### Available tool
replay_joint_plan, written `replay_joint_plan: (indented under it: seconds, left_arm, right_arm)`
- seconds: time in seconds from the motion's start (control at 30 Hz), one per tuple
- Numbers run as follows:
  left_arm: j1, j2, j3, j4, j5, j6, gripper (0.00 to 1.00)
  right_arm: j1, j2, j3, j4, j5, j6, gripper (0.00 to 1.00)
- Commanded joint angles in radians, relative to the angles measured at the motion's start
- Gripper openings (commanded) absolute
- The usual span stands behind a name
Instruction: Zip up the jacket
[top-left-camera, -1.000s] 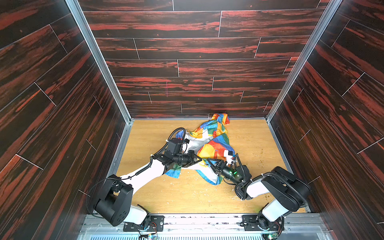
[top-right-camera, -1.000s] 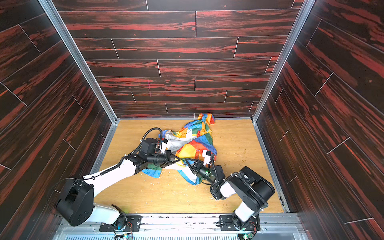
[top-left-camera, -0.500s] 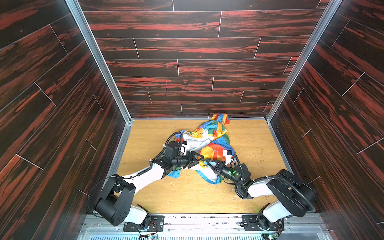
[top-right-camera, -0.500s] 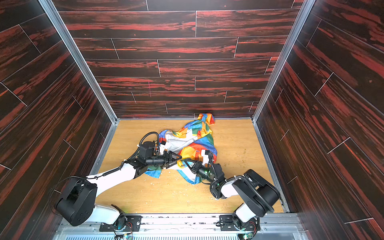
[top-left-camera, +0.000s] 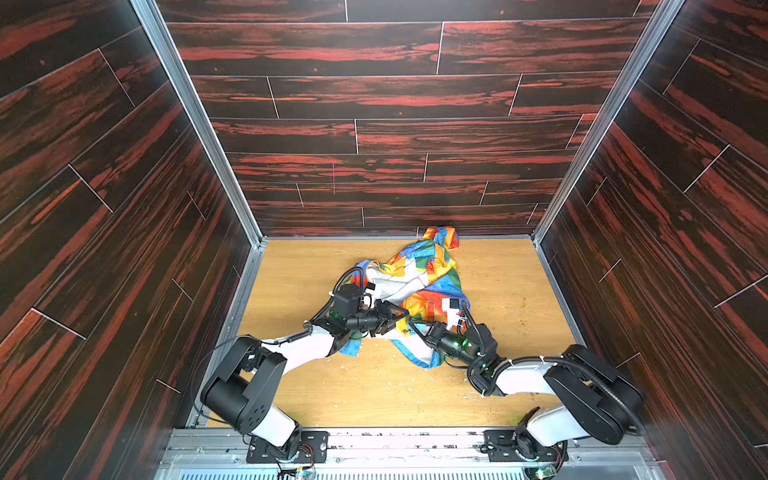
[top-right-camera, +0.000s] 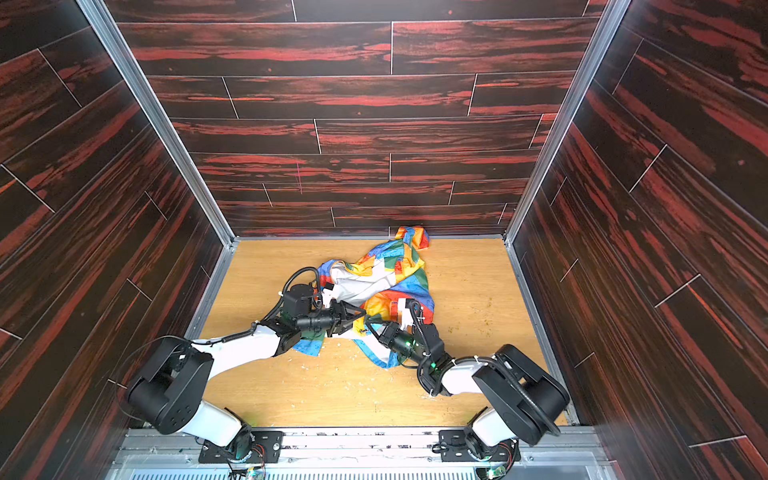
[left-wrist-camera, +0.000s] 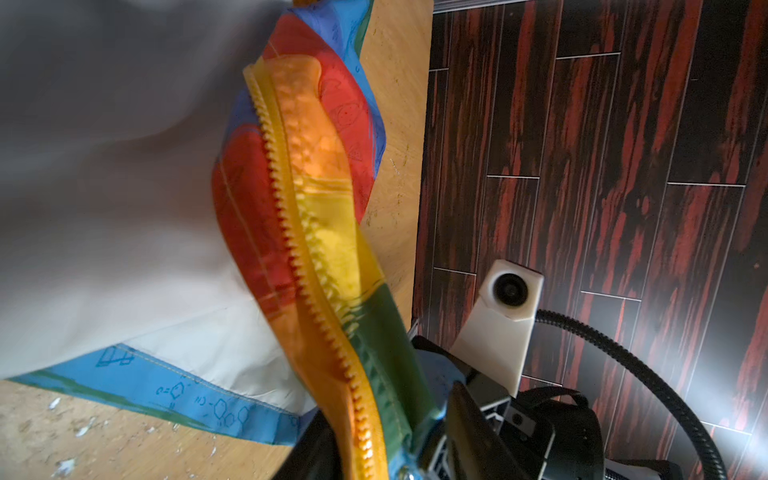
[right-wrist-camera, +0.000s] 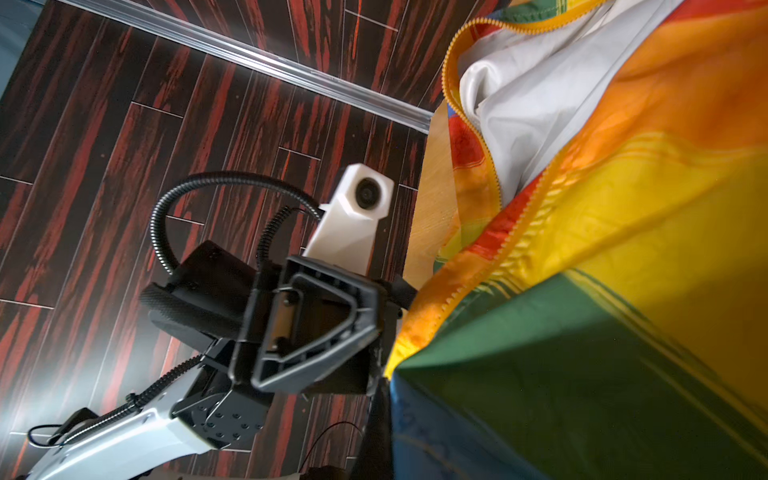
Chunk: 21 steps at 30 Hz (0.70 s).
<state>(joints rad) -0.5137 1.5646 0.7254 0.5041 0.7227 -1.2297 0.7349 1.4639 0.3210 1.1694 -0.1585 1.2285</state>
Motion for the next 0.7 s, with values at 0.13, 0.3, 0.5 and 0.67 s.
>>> replay_joint_plan:
  seconds: [0.13, 0.3, 0.5, 0.67]
  left_arm:
    - [-0.033, 0.074, -0.012, 0.143, 0.013, -0.068, 0.54]
    - [-0.033, 0.126, -0.022, 0.338, 0.001, -0.176, 0.49]
    - [-0.034, 0.181, -0.036, 0.487, -0.004, -0.245, 0.18]
    - [-0.033, 0.216, -0.019, 0.558, 0.007, -0.253, 0.0]
  right_arm:
    - [0.007, -0.097, -0.004, -0.094, 0.036, -0.063, 0.0]
    - [0.007, -0.08, -0.011, -0.073, 0.03, -0.052, 0.0]
    - [0.006, -0.112, -0.005, -0.114, 0.037, -0.081, 0.0]
    - [0.007, -0.178, 0.02, -0.221, 0.054, -0.144, 0.0]
